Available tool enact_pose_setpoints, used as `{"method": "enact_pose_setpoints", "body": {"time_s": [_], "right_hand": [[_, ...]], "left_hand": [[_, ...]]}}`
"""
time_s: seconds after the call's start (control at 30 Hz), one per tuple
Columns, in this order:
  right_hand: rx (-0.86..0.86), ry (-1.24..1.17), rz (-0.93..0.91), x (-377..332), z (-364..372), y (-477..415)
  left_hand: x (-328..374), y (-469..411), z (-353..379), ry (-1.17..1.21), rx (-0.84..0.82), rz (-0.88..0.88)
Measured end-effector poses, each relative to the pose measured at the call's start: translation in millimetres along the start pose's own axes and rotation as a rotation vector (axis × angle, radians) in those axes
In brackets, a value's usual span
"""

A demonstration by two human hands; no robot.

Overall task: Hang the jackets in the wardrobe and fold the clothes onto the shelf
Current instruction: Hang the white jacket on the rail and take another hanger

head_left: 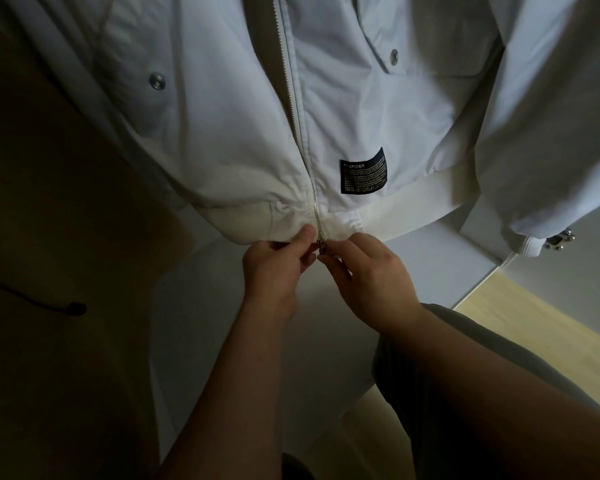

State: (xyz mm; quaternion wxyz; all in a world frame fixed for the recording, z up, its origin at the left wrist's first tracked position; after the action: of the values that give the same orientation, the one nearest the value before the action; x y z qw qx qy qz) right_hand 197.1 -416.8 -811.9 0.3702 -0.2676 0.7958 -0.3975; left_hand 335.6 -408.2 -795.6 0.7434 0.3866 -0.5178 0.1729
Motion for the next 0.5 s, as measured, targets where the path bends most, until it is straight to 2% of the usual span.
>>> {"method": "enact_pose_setpoints", "body": {"time_s": [0.2,0.3,0.43,0.5], "right_hand": [[-0.024,0.036,-0.031,-2,-1,-2],[-0.037,0.073,-0.050,-2,-2,-3],[-0.062,0.110,-0.051,-6,-2,-4],[-0.049,0.121,-0.043,-7,-2,-5]], "left_hand": [[-1,1,1,-0.116,0.049,0.172],[2,0,-2,-0.241,0.071,0.272],[7,2,-2,-0.497,0.127,0.503],[9,4,-2,-0.540,0.112,0.525]]}}
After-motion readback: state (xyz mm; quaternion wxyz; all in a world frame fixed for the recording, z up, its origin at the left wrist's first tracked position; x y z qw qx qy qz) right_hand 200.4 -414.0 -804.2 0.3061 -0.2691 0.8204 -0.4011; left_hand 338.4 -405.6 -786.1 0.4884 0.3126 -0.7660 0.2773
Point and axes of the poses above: each hand's wrist, its own y-axis away from the middle knuckle, its own z-axis out of the palm, x = y × z, the point moved 1 cm from there along -y, towards the middle knuckle, and after that the axes turned 15 degrees about x, right-handed, at the moved point
